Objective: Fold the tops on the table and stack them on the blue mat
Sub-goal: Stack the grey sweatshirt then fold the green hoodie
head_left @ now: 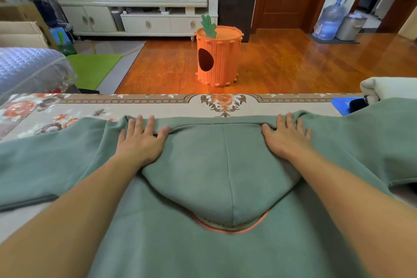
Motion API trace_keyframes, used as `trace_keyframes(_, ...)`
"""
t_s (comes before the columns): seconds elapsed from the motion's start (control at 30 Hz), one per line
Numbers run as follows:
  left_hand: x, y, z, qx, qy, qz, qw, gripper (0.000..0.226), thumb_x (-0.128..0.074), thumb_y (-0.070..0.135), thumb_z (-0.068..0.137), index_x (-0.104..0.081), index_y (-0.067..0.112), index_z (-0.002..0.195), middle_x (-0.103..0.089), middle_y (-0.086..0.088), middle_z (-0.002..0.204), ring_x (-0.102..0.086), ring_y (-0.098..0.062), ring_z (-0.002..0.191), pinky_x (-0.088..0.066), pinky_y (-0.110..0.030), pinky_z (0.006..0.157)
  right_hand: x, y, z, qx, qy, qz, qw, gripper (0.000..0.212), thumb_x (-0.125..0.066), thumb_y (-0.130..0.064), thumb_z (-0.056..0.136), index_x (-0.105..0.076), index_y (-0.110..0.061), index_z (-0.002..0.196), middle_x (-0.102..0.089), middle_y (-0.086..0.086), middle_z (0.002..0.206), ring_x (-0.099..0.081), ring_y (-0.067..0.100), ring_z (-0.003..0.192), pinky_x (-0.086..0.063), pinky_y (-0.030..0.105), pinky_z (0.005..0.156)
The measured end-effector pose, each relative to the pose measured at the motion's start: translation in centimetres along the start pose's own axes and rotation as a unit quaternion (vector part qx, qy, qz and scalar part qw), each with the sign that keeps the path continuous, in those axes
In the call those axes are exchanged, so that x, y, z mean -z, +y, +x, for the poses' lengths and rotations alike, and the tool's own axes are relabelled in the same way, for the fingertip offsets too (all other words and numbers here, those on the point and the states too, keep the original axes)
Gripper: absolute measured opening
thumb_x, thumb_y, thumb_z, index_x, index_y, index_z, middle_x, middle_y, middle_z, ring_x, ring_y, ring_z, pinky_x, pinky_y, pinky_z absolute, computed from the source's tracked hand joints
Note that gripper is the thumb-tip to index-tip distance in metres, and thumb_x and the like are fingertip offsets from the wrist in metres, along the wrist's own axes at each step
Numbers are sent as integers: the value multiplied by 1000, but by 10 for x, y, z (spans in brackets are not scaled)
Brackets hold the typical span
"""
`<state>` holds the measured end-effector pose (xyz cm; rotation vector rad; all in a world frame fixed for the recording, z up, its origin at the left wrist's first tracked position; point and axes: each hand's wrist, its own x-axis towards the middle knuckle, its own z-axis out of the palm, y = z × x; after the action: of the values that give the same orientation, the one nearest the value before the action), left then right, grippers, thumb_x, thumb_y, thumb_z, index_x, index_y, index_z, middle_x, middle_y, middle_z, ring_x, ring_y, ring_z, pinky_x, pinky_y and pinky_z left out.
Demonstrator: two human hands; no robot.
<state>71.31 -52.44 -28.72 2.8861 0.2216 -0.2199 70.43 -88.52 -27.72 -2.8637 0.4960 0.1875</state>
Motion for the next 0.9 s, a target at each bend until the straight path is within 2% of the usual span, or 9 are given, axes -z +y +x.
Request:
trace_keyframes(0.17,21,10,14,29,-44,55,997,83,-15,73,96,-4,26,163,6,-7,170,8,-28,156,1,-51,126,27,4,20,-15,-95,-16,995,100,-5,-85,82,-3,-24,161,9,4,168,12,33,154,5,58,122)
trace_keyframes(0.23,28,32,7,34,6,92,995,75,-20,59,101,-4,20,163,6,-9,170,8,-32,156,1,-54,125,29,-7,12,7,-7,-63,998,81,-11,-70,95,-8,-22,161,5,7,169,12,36,153,5,59,120)
trace_keyframes(0.3,17,62,-11,-59,75,108,990,68,-20,51,103,-6,23,162,2,-8,170,6,-32,156,2,-55,124,13,-20,-6,105,68,-80,989,69,-14,-59,101,-8,-25,161,2,4,169,9,33,154,5,58,121)
trace_keyframes(0.37,-5,76,-32,-130,49,93,986,68,-14,62,100,-10,34,161,-5,-4,171,0,-30,156,-1,-57,124,-5,-24,-20,144,27,-47,988,68,-13,-61,99,-9,-32,160,0,-1,169,4,28,155,2,56,123)
trace_keyframes(0.6,-1,84,-46,-21,-24,83,996,77,-9,79,89,-3,46,159,4,-7,171,3,-45,153,-6,-64,120,0,-14,-13,25,-8,-7,1000,79,-14,-74,93,-6,-33,160,10,12,167,14,31,154,5,57,122)
trace_keyframes(0.67,9,94,-50,6,-47,119,992,76,-9,77,91,-3,45,160,6,-11,170,7,-48,153,-2,-66,120,11,-11,-10,26,-66,0,997,83,-19,-76,92,-4,-31,161,13,13,167,17,31,153,7,55,122)
trace_keyframes(0.73,16,113,-65,-29,-14,152,988,72,-13,71,96,-11,39,161,6,-13,170,11,-46,153,6,-66,119,32,-4,-11,57,-118,18,991,81,-20,-72,97,-6,-26,161,8,12,168,12,31,154,5,53,123)
trace_keyframes(0.8,8,147,-95,-135,50,117,983,65,-19,63,101,-16,37,160,6,-7,170,12,-39,154,6,-62,121,48,14,-27,97,-70,65,991,71,-25,-61,102,-17,-21,160,-8,10,168,-2,28,155,-5,49,124)
trace_keyframes(0.9,-22,201,-148,-250,48,46,966,62,-23,60,102,-15,41,160,5,-3,171,11,-31,156,6,-56,123,63,58,-85,153,114,154,970,51,-48,-37,102,-45,-14,147,-42,11,154,-33,27,144,-24,41,119)
